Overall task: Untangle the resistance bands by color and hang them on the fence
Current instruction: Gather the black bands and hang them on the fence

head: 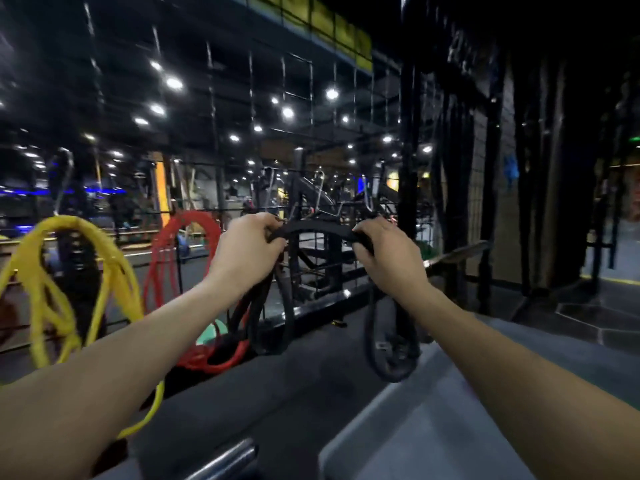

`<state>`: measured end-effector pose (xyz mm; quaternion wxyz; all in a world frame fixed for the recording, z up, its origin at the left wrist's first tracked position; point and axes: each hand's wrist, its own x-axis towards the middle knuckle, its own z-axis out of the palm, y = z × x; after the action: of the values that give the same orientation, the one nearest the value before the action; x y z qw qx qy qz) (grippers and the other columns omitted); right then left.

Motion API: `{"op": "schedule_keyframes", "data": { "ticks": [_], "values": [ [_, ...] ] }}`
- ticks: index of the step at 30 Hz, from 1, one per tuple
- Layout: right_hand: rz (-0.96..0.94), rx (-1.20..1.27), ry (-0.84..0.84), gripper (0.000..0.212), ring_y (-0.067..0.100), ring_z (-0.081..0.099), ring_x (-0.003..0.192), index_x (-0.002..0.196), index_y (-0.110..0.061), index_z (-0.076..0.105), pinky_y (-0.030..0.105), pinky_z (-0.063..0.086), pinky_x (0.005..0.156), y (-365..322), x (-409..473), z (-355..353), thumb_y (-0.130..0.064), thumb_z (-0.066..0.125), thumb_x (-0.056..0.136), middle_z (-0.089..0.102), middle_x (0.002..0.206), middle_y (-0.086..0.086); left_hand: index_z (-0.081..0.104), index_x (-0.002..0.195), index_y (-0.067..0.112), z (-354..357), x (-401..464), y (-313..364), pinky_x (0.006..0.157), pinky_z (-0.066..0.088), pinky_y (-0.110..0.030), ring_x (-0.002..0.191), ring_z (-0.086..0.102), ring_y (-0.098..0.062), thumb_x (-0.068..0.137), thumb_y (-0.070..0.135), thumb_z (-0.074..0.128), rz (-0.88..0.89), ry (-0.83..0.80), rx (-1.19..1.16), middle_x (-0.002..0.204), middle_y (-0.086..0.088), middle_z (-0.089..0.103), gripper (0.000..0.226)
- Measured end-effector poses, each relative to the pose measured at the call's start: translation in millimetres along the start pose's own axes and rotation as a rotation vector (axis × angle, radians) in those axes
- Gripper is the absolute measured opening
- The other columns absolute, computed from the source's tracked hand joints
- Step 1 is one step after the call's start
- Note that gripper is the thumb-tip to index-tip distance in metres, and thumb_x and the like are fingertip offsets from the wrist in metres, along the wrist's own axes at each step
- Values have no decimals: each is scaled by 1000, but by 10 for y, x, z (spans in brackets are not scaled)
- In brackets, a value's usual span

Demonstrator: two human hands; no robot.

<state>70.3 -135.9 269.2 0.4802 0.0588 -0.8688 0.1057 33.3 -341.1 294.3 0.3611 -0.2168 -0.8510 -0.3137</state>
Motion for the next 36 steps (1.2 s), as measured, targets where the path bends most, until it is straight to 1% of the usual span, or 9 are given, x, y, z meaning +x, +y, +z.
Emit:
{"op": "schedule_keyframes", "data": {
  "ticks": [5, 9, 12, 16, 19, 25, 30, 33, 36],
  "values": [
    [32, 169, 96, 17, 21, 55, 92, 106, -13, 59, 35, 48, 72, -248, 371, 148, -17, 54, 91, 58, 104, 4, 62, 85, 16, -162, 215, -60, 64, 40, -22, 70, 53, -12, 82, 16, 67, -88, 114, -101, 78, 2, 58, 6],
    [150, 317, 175, 20, 15, 54, 86, 111, -13, 61, 28, 44, 73, -313, 686, 259, -18, 55, 92, 56, 108, 2, 56, 88, 15, -166, 424, -7, 70, 49, -28, 75, 57, -16, 86, 13, 62, -127, 139, -141, 85, -2, 59, 7],
    [202, 347, 188, 24, 12, 54, 90, 115, -15, 62, 21, 42, 76, -290, 905, 389, -18, 56, 92, 58, 113, 3, 52, 89, 16, -112, 570, 14, 75, 50, -34, 85, 57, -21, 87, 14, 60, -142, 159, -102, 98, -5, 58, 8],
    [216, 354, 155, 27, 3, 46, 75, 117, -18, 63, 8, 34, 58, -258, 1086, 586, -16, 59, 90, 57, 110, 0, 54, 97, 10, -4, 662, -32, 69, 41, -32, 83, 54, -24, 88, 13, 57, -157, 167, -10, 103, -8, 55, 10],
    [236, 409, 129, 26, 2, 47, 70, 114, -16, 65, 10, 39, 62, -253, 1126, 763, -14, 61, 89, 58, 105, 1, 51, 101, 7, 48, 639, -97, 68, 35, -31, 77, 45, -22, 89, 7, 52, -132, 148, 93, 106, -8, 47, 12],
    [262, 504, 133, 25, 13, 56, 92, 111, -12, 67, 17, 39, 75, -332, 1094, 1071, -14, 65, 86, 61, 105, 2, 48, 107, 5, 110, 590, -217, 71, 34, -30, 80, 42, -21, 90, 6, 50, -132, 107, 204, 113, -13, 47, 17],
    [236, 503, 145, 25, 12, 57, 88, 111, -12, 67, 21, 47, 78, -381, 994, 1138, -13, 65, 86, 61, 101, 0, 48, 112, 8, 114, 431, -272, 76, 41, -36, 93, 56, -31, 89, 11, 54, -135, 75, 261, 114, -11, 49, 23],
    [203, 489, 141, 26, 13, 58, 85, 112, -15, 67, 31, 53, 80, -397, 903, 1137, -13, 63, 86, 59, 97, -2, 45, 98, 14, 158, 234, -298, 69, 37, -33, 80, 49, -24, 91, 17, 55, -135, 54, 214, 98, -2, 43, 13],
    [159, 453, 134, 26, 11, 53, 85, 114, -17, 66, 31, 51, 77, -438, 817, 1075, -15, 62, 88, 57, 97, -2, 40, 89, 19, 188, 62, -344, 68, 36, -34, 79, 47, -23, 89, 16, 57, -161, 46, 157, 94, 1, 42, 17]
  ]
}}
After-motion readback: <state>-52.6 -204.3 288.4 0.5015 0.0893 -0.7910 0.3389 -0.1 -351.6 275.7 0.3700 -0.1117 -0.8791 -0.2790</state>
